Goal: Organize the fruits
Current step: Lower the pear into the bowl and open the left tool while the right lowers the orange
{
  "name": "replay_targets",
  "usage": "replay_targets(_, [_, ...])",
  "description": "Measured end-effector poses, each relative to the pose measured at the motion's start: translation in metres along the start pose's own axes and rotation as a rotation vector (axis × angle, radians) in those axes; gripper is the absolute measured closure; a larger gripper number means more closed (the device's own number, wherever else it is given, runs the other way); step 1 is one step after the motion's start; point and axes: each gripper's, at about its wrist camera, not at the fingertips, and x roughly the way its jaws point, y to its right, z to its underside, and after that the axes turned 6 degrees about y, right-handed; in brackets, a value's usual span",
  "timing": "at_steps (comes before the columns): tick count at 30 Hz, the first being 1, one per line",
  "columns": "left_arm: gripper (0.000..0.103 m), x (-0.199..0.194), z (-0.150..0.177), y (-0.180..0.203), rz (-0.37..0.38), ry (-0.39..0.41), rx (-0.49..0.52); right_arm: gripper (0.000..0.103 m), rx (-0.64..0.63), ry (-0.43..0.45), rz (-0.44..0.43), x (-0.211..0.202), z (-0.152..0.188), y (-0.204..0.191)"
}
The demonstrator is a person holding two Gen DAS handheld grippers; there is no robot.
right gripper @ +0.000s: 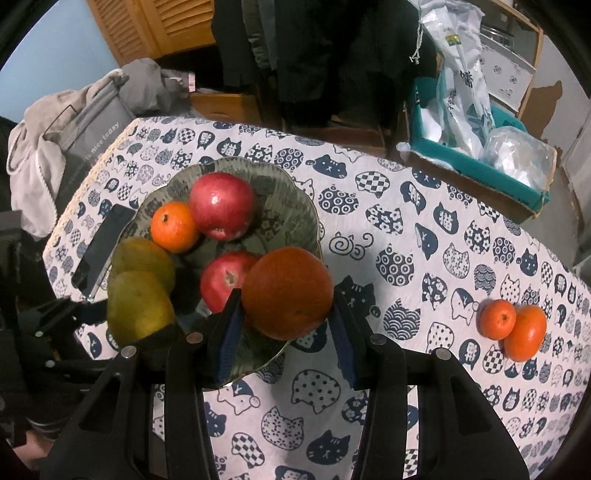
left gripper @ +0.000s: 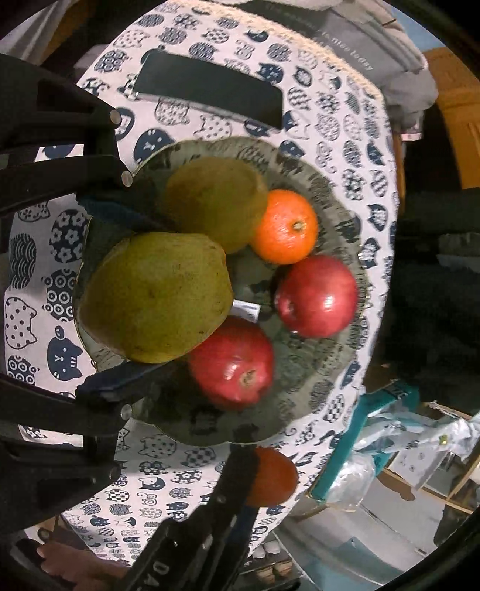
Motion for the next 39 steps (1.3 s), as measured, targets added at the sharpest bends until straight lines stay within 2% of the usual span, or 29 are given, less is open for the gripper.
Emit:
replay_targets(8, [0.036, 0.018, 0.003, -0.002, -0.012, -0.07, -0.022, 0.058, 0.009, 0.0, -0.006, 0.001, -0.001, 0.003])
replay_targets(10, [0.033, 0.02, 0.004, -0.002, -0.009, -0.077, -0.02, 0.058, 0.012, 0.0, -0.007, 0.002, -0.002, 0.004])
replay_targets(11, [0.03, 0.018, 0.003, -0.001, -0.004, -0.072, -0.017, 0.058, 0.013, 0.0, -0.009, 0.002, -0.002, 0.004])
replay_targets(13, [0.016, 0.011, 0.002, 0.003, -0.004, -0.042, 0.0, 0.058, 0.014, 0.0, -0.011, 0.002, -0.003, 0.004])
replay_targets(14, [0.014, 0.007, 0.0, 0.005, -0.011, -0.025, 0.011, 0.058, 0.015, 0.001, -0.011, 0.003, -0.004, 0.004])
replay_targets(18, [0.014, -0.003, -0.005, 0.007, -0.029, 0.008, 0.042, 0.058, 0.017, 0.003, -0.014, 0.004, -0.006, 0.004])
replay_targets(25, [0.014, -0.02, -0.021, -0.004, -0.05, 0.076, 0.022, 0.058, 0.015, 0.009, -0.023, 0.009, -0.017, 0.003])
replay_targets(32, [0.014, -0.022, -0.037, -0.03, -0.082, 0.121, -0.056, 0.058, -0.021, 0.005, -0.037, 0.022, -0.032, -0.007])
replay_targets(39, [0.014, -0.02, -0.043, -0.047, -0.094, 0.141, -0.117, 0.058, -0.031, -0.037, -0.046, 0.046, -0.037, -0.011])
